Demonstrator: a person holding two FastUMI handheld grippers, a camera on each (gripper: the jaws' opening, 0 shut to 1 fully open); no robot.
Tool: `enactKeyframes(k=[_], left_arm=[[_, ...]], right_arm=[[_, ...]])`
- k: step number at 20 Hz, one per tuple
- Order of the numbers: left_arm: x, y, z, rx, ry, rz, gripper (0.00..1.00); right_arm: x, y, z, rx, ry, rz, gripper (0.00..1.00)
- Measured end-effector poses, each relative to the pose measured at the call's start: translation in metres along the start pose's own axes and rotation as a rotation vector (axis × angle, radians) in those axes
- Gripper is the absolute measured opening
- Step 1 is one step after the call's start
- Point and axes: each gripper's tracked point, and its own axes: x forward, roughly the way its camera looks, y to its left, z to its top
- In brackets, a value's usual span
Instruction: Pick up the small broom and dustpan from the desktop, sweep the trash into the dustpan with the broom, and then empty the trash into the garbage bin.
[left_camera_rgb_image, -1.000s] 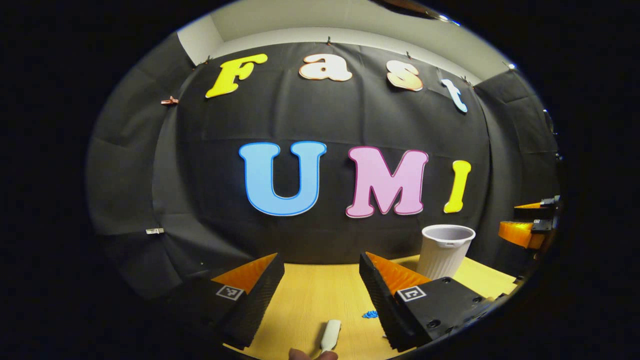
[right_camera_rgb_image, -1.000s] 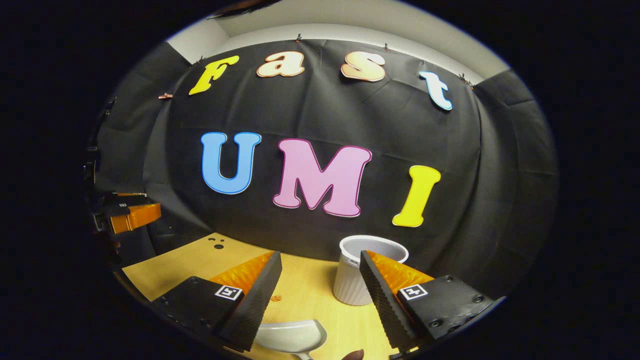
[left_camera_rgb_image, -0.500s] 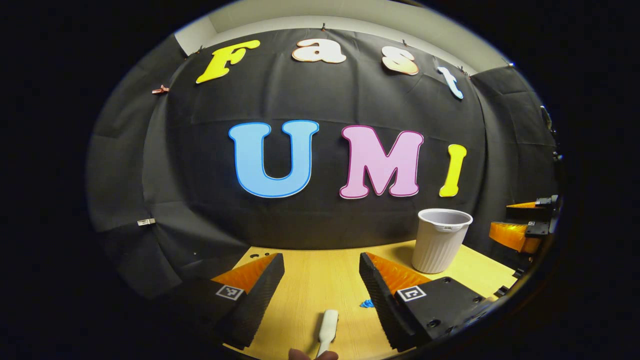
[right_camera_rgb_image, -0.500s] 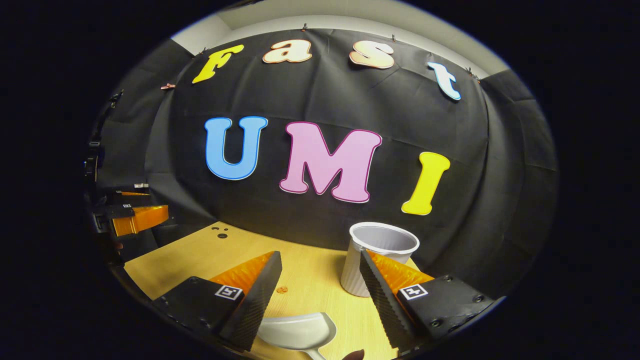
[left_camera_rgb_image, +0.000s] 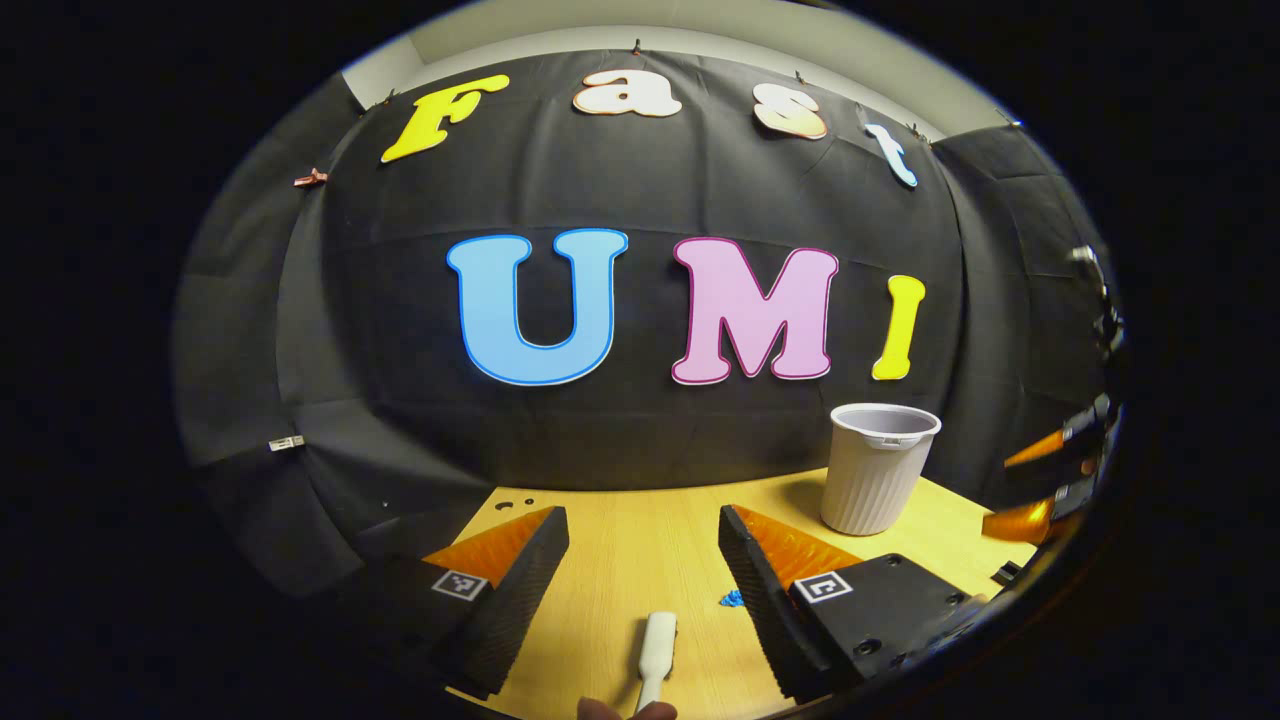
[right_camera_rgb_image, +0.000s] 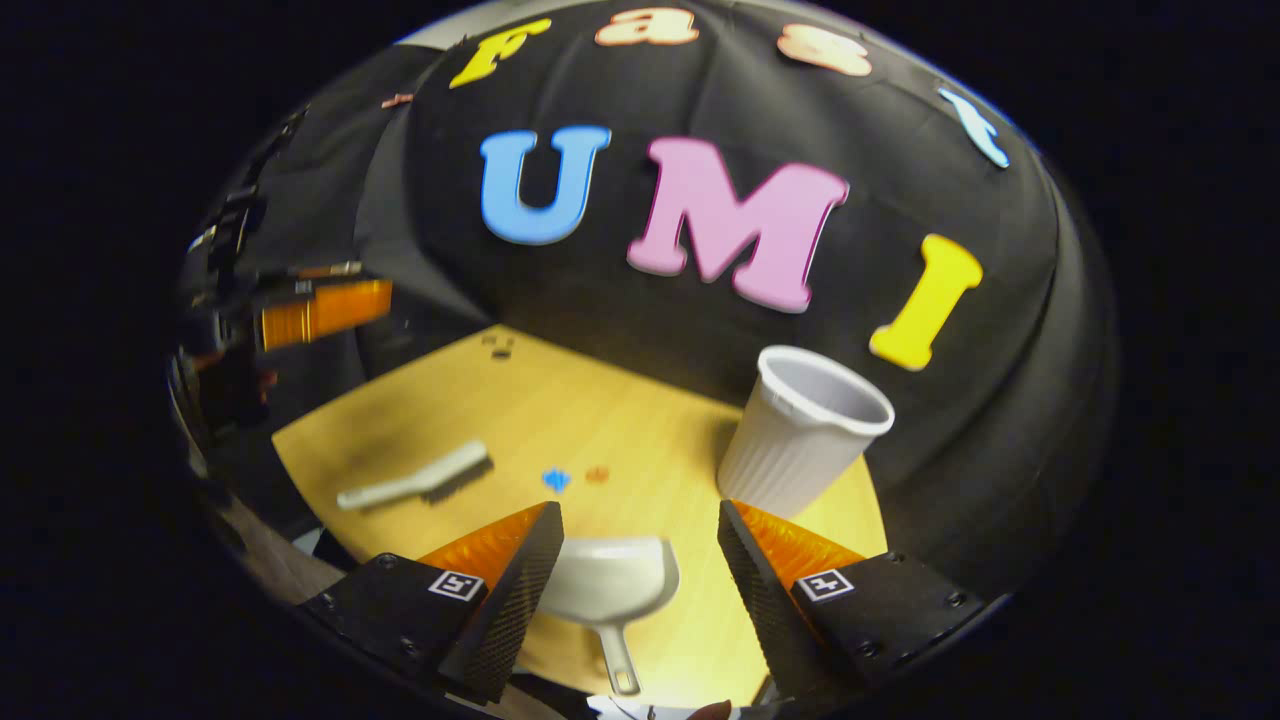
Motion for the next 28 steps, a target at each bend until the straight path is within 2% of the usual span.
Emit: enactKeyframes(k=[4, 8, 13, 19, 22, 23, 26, 27, 28], left_arm=[[-0.004, -0.004, -0.012, 0.002, 0.025, -0.001, 0.95], [-0.009, -0.008, -0.022, 0.02, 0.043, 0.003, 0.95], [-0.015, -0.01, -0.027, 0.017, 0.056, 0.017, 0.95], [-0.021, -0.005, -0.033, 0.001, 0.073, 0.046, 0.95], [-0.026, 0.0, -0.039, -0.004, 0.082, 0.065, 0.95], [-0.027, 0.001, -0.039, -0.002, 0.085, 0.071, 0.95], [-0.027, 0.006, -0.046, -0.005, 0.098, 0.085, 0.95], [-0.027, 0.006, -0.048, -0.008, 0.105, 0.088, 0.95], [-0.025, 0.007, -0.051, -0.01, 0.112, 0.091, 0.95]], right_arm=[[0.017, 0.007, -0.119, 0.034, 0.281, 0.065, 0.96], [0.041, 0.017, -0.178, 0.048, 0.434, 0.1, 0.94], [0.078, 0.026, -0.207, 0.04, 0.511, 0.116, 0.92], [0.11, 0.038, -0.216, 0.034, 0.578, 0.146, 0.92], [0.118, 0.043, -0.218, 0.074, 0.601, 0.17, 0.89], [0.119, 0.045, -0.219, 0.088, 0.615, 0.178, 0.87], [0.125, 0.039, -0.216, 0.106, 0.615, 0.162, 0.55], [0.124, 0.038, -0.218, 0.116, 0.625, 0.161, 0.51], [0.124, 0.038, -0.216, 0.11, 0.622, 0.161, 0.4]])
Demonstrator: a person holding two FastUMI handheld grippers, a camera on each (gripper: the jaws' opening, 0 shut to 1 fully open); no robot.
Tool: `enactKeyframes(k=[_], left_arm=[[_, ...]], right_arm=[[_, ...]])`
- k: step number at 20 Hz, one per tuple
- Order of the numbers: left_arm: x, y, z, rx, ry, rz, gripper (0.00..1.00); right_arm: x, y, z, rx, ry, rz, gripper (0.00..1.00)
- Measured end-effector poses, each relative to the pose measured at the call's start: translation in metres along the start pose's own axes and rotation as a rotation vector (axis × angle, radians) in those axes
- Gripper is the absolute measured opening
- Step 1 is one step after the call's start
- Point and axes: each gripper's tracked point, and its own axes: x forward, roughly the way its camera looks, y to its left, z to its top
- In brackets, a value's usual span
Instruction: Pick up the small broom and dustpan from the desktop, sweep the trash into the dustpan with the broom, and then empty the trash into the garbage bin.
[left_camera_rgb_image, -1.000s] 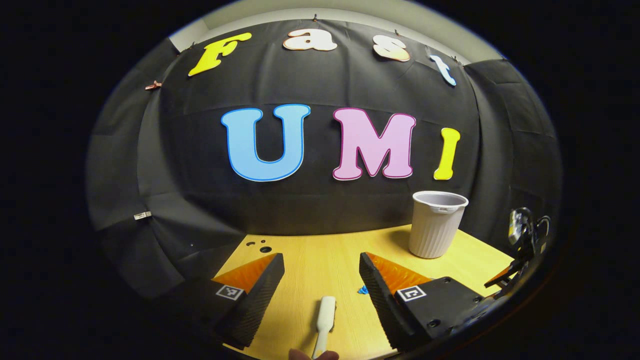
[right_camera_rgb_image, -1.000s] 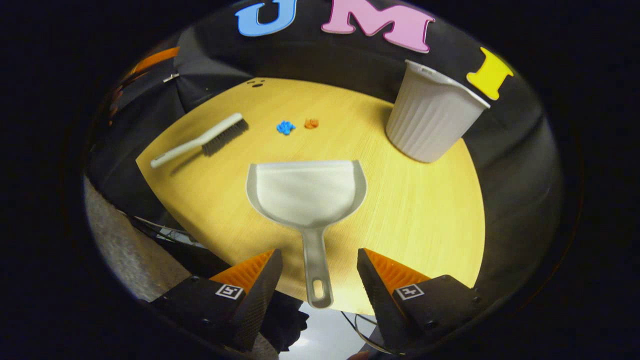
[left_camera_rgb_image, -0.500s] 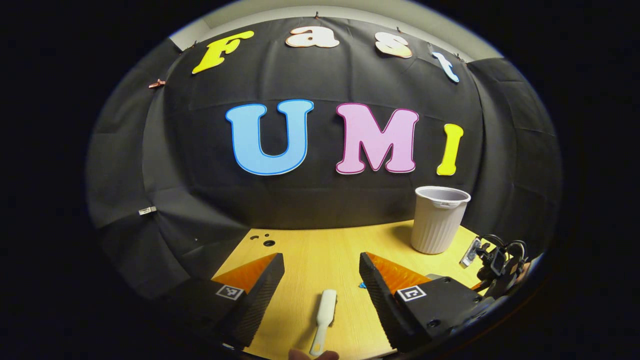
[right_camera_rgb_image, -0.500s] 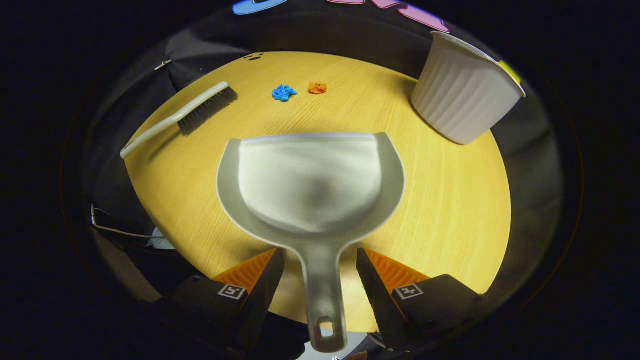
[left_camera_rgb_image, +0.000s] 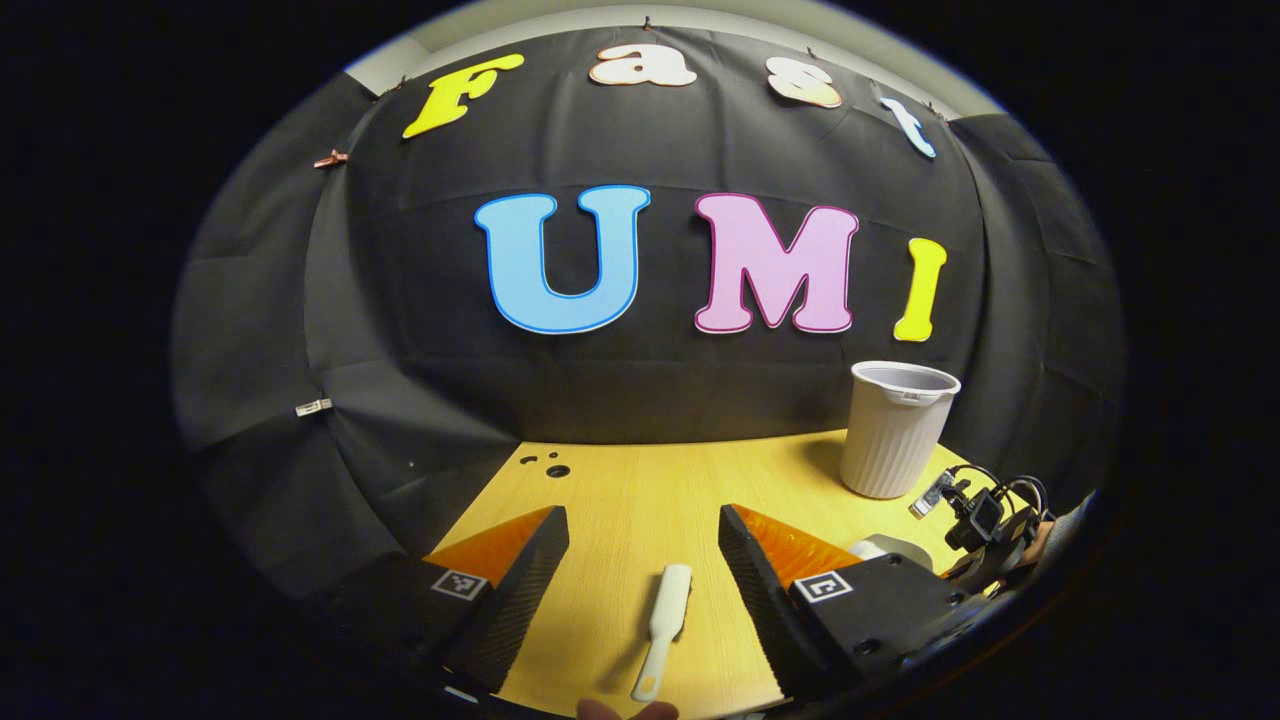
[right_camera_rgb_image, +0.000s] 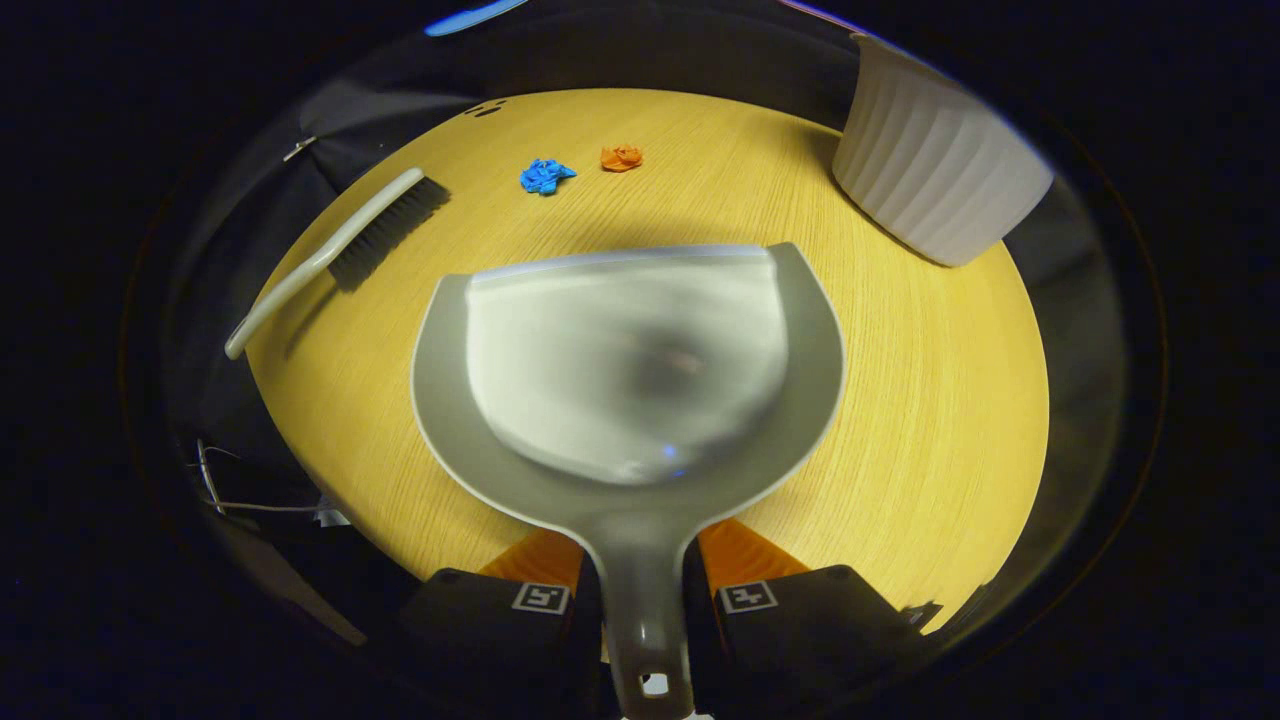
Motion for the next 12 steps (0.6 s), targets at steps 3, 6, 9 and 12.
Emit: enactKeyframes(k=[3, 6, 9, 12], left_arm=[[0.005, -0.002, -0.005, -0.003, 0.018, 0.0, 0.95], [0.013, -0.005, -0.01, 0.012, 0.027, -0.009, 0.95], [0.023, -0.007, -0.022, 0.033, 0.062, -0.028, 0.95], [0.034, -0.013, -0.052, 0.061, 0.166, -0.078, 0.94]], right_arm=[[0.001, 0.0, 0.002, -0.017, 0.0, -0.005, 0.39], [0.002, 0.0, 0.0, 0.007, 0.042, 0.002, 0.39], [0.001, 0.0, 0.002, -0.023, 0.033, 0.004, 0.37], [-0.011, 0.0, 0.015, -0.022, -0.034, 0.007, 0.34]])
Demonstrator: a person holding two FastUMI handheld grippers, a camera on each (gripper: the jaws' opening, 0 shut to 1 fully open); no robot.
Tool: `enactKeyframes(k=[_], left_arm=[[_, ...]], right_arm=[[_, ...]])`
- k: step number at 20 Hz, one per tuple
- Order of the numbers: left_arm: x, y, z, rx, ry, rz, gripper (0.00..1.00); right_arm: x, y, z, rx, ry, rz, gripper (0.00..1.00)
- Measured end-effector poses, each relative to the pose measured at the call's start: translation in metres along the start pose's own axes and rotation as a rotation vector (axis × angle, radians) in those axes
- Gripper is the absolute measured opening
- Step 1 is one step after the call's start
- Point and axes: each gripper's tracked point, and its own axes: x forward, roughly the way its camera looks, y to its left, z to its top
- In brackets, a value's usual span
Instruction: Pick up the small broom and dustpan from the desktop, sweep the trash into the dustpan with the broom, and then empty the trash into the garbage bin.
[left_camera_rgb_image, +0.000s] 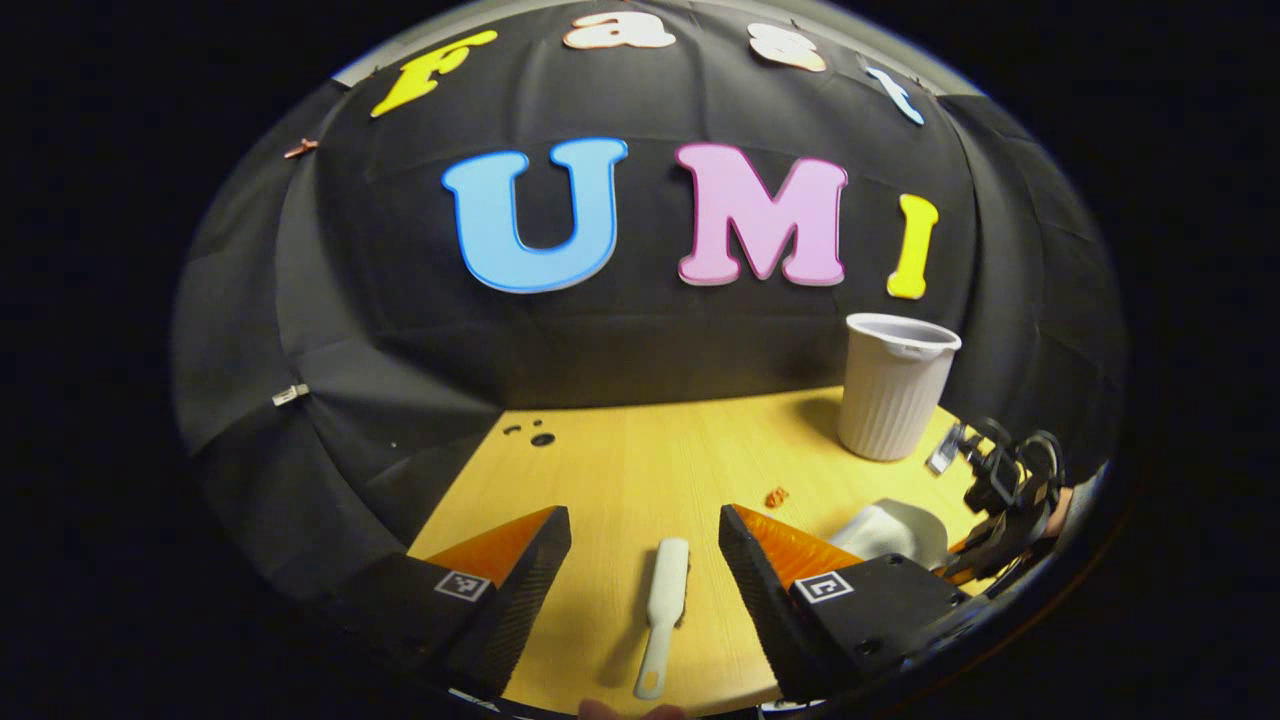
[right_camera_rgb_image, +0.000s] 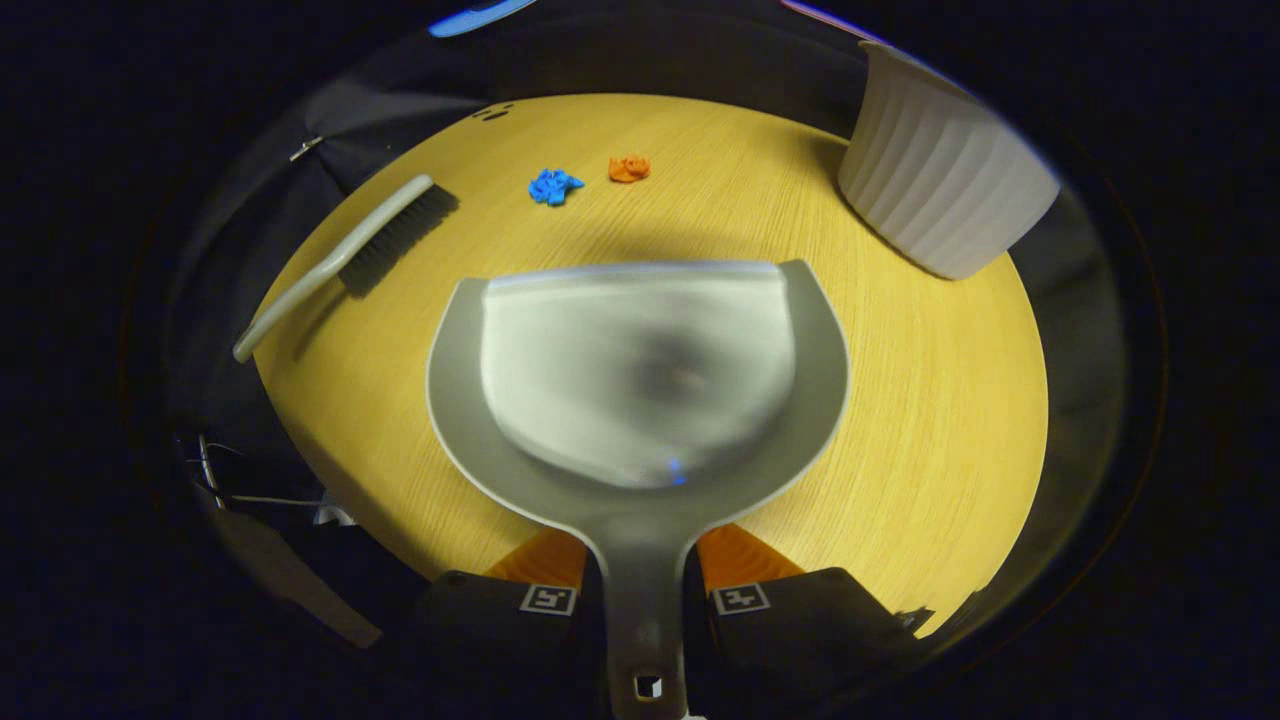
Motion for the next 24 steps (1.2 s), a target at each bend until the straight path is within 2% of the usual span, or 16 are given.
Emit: enactKeyframes(k=[2, 3, 6, 7, 8, 10, 11, 12, 14, 15, 18, 19, 20, 22, 24], left_arm=[[0.012, -0.004, -0.023, 0.014, 0.1, -0.035, 0.95], [0.018, -0.006, -0.037, 0.016, 0.157, -0.051, 0.95], [0.031, -0.01, -0.09, 0.002, 0.352, -0.107, 0.94], [0.036, -0.011, -0.106, -0.001, 0.414, -0.12, 0.94], [0.037, -0.013, -0.122, -0.002, 0.471, -0.131, 0.94], [0.042, -0.017, -0.142, 0.006, 0.562, -0.143, 0.93], [0.044, -0.017, -0.15, 0.015, 0.594, -0.14, 0.91], [0.046, -0.016, -0.159, 0.024, 0.625, -0.137, 0.89], [0.054, -0.016, -0.173, 0.029, 0.672, -0.131, 0.88], [0.059, -0.018, -0.177, 0.025, 0.69, -0.13, 0.87], [0.07, -0.02, -0.19, 0.011, 0.736, -0.129, 0.8], [0.073, -0.021, -0.192, 0.01, 0.745, -0.127, 0.79], [0.075, -0.022, -0.196, 0.008, 0.759, -0.126, 0.78], [0.076, -0.023, -0.202, 0.006, 0.783, -0.126, 0.76], [0.078, -0.023, -0.207, 0.011, 0.79, -0.125, 0.66]], right_arm=[[-0.015, -0.003, 0.005, -0.027, -0.045, -0.005, 0.34], [-0.022, -0.004, 0.005, -0.038, -0.055, -0.001, 0.38], [-0.036, -0.007, -0.001, -0.052, -0.054, 0.007, 0.31], [-0.037, -0.009, -0.003, -0.059, -0.05, 0.007, 0.34], [-0.038, -0.011, -0.007, -0.067, -0.044, 0.002, 0.31], [-0.041, -0.018, -0.012, -0.076, -0.036, -0.012, 0.34], [-0.042, -0.02, -0.013, -0.075, -0.036, -0.015, 0.31], [-0.044, -0.021, -0.016, -0.071, -0.035, -0.016, 0.34], [-0.044, -0.023, -0.018, -0.066, -0.032, -0.018, 0.31], [-0.044, -0.025, -0.019, -0.067, -0.03, -0.021, 0.34], [-0.046, -0.028, -0.021, -0.056, -0.029, -0.021, 0.34], [-0.047, -0.029, -0.021, -0.053, -0.028, -0.02, 0.38], [-0.046, -0.03, -0.022, -0.052, -0.027, -0.02, 0.34], [-0.047, -0.03, -0.022, -0.053, -0.023, -0.018, 0.34], [-0.046, -0.031, -0.023, -0.054, -0.019, -0.016, 0.34]])
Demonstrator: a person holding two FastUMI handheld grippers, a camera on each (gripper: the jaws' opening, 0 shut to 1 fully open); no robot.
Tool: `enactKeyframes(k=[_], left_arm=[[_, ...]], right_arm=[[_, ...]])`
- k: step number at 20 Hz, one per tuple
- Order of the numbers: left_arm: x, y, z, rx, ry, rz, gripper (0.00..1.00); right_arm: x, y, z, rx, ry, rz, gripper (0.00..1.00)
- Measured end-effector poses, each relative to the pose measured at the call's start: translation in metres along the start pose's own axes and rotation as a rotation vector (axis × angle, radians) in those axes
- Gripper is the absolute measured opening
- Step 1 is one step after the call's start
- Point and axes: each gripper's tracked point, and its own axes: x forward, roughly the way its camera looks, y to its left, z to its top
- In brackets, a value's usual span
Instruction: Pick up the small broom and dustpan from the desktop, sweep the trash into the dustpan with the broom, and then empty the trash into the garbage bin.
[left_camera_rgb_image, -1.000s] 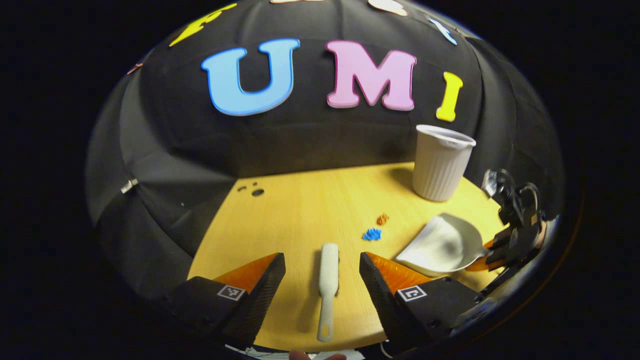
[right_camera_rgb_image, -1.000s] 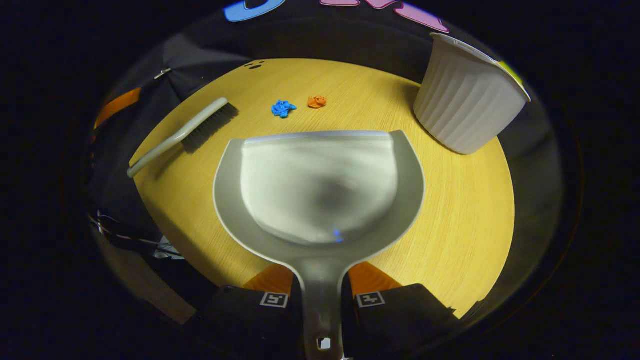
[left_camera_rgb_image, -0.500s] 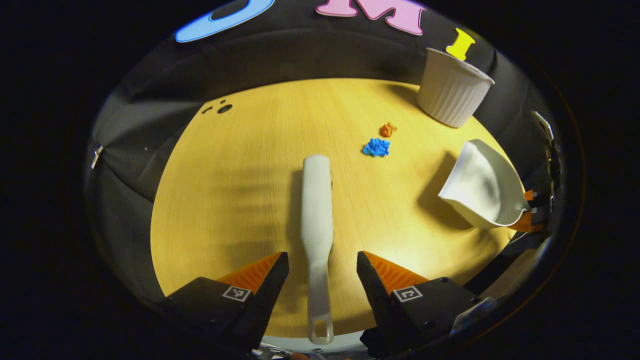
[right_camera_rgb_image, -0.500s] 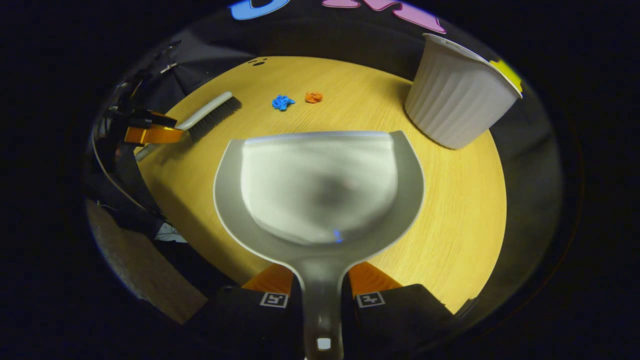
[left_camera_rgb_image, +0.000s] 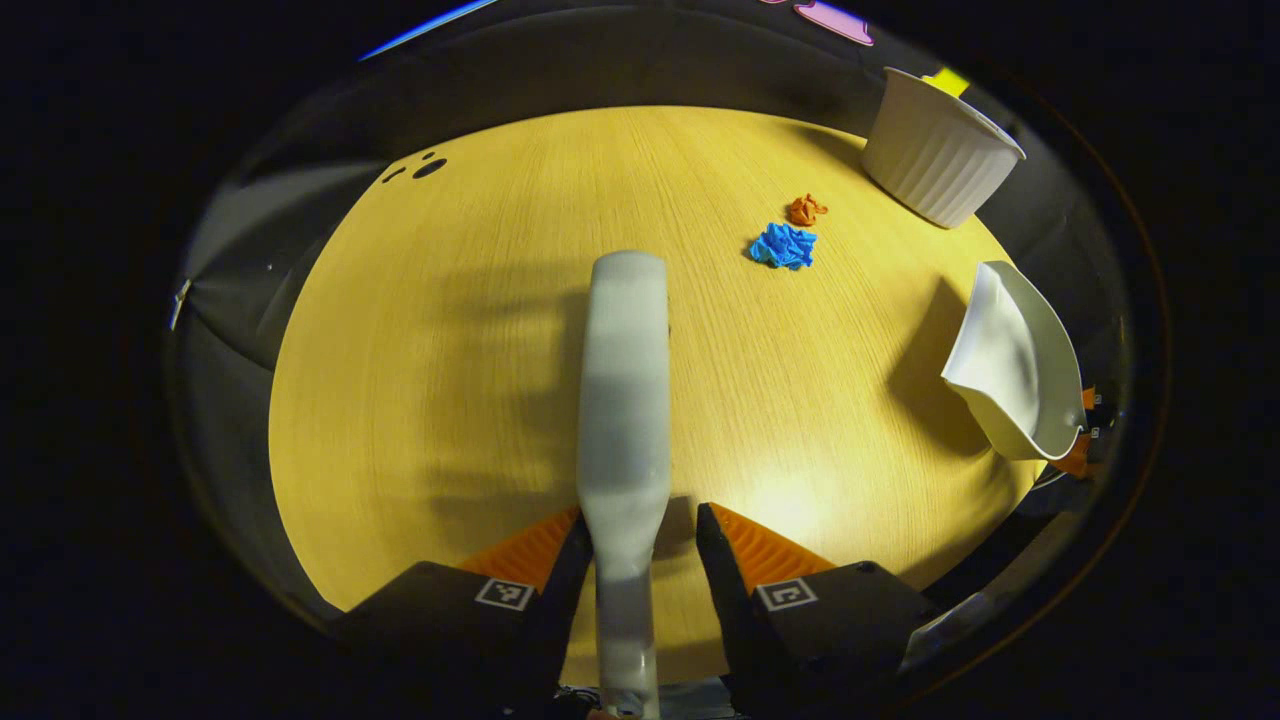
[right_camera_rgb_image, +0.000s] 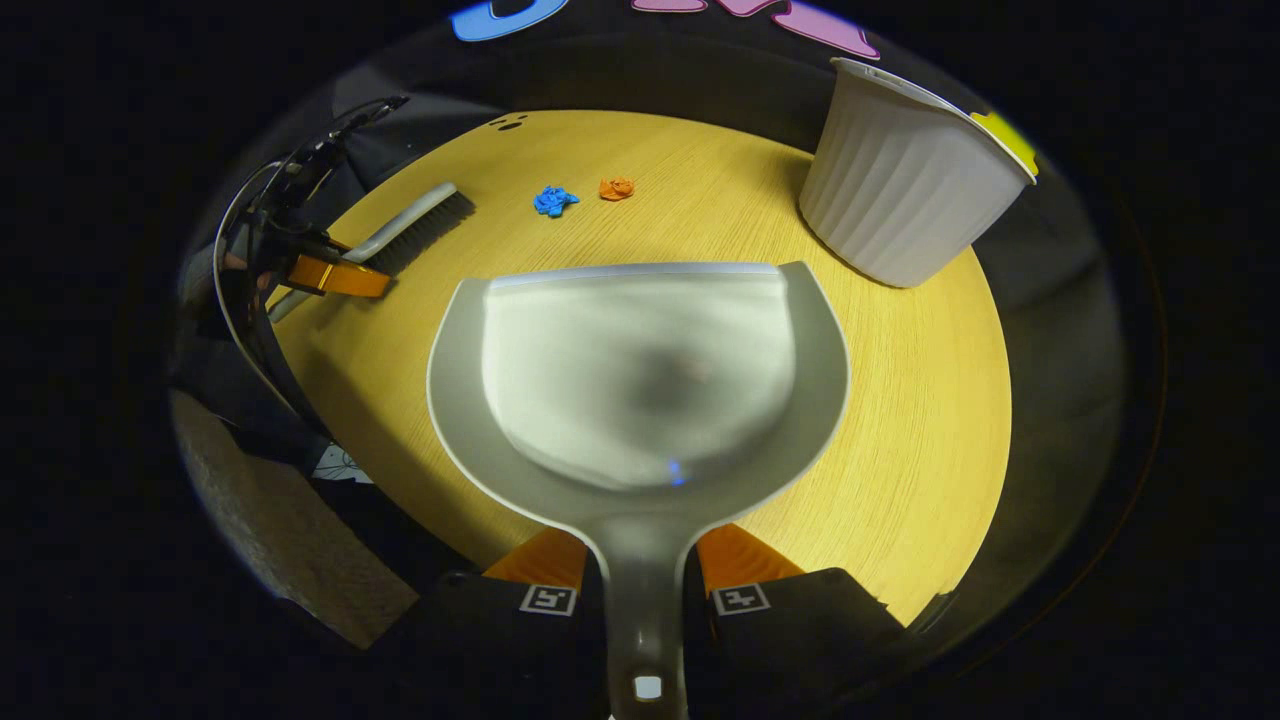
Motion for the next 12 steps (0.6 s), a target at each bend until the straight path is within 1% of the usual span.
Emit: enactKeyframes(k=[2, 4, 5, 6, 7, 8, 9, 10, 12], left_arm=[[0.003, 0.001, -0.002, 0.004, 0.008, 0.006, 0.58], [0.005, 0.005, -0.001, 0.006, 0.006, 0.019, 0.55], [0.008, 0.005, -0.001, 0.005, 0.006, 0.021, 0.51], [0.007, 0.007, -0.001, 0.004, 0.007, 0.024, 0.43], [0.01, 0.009, -0.002, -0.001, 0.008, 0.021, 0.4], [0.007, 0.009, -0.001, 0.001, 0.011, 0.024, 0.3], [0.007, 0.012, 0.001, 0.012, 0.014, 0.033, 0.29], [0.007, 0.015, 0.006, 0.031, 0.0, 0.049, 0.26], [0.004, 0.019, 0.025, 0.066, -0.04, 0.078, 0.27]], right_arm=[[0.0, 0.001, 0.0, -0.004, 0.003, 0.005, 0.34], [0.0, 0.003, -0.001, -0.013, 0.01, 0.012, 0.34], [0.001, 0.004, 0.0, -0.017, 0.012, 0.016, 0.34], [0.001, 0.005, 0.0, -0.021, 0.015, 0.02, 0.34], [0.002, 0.006, 0.0, -0.023, 0.018, 0.024, 0.34], [0.001, 0.008, 0.0, -0.026, 0.025, 0.029, 0.35], [0.001, 0.008, 0.001, -0.031, 0.034, 0.03, 0.34], [0.0, 0.008, 0.0, -0.04, 0.044, 0.029, 0.35], [-0.003, 0.01, 0.002, -0.077, 0.067, 0.031, 0.34]])
